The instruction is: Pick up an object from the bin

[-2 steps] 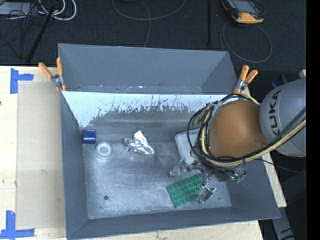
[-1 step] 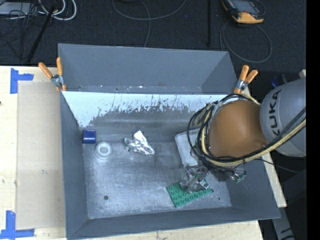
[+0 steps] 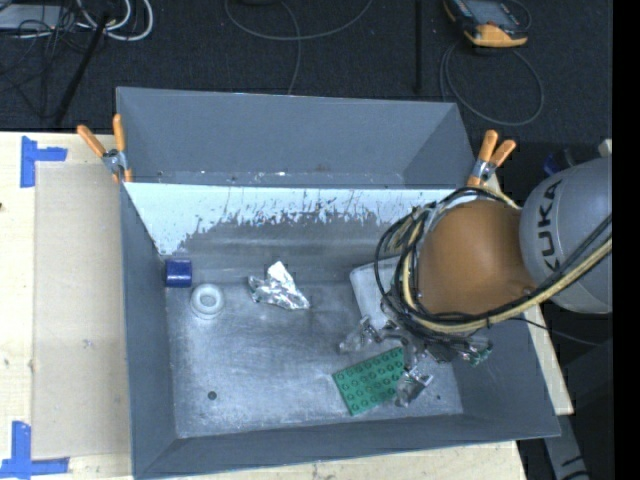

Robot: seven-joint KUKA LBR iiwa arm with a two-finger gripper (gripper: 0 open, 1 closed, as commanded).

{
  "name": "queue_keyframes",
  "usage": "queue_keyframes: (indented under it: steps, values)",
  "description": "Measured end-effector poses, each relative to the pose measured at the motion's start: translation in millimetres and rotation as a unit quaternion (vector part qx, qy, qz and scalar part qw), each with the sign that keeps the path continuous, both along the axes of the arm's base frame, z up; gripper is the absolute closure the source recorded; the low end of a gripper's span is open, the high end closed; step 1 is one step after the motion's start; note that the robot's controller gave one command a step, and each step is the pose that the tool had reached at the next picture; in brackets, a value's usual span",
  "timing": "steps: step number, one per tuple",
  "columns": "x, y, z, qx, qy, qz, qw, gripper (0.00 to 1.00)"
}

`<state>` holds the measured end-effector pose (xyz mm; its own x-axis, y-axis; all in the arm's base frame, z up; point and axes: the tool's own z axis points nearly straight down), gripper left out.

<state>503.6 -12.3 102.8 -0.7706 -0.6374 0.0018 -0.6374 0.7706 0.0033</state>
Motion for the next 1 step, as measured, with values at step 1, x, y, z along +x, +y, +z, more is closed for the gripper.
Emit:
queue_keyframes:
  steps: [1]
  values:
    - [0.0,-0.1,0.0,0.000,0.0000,-0.001,1.0000,1.00]
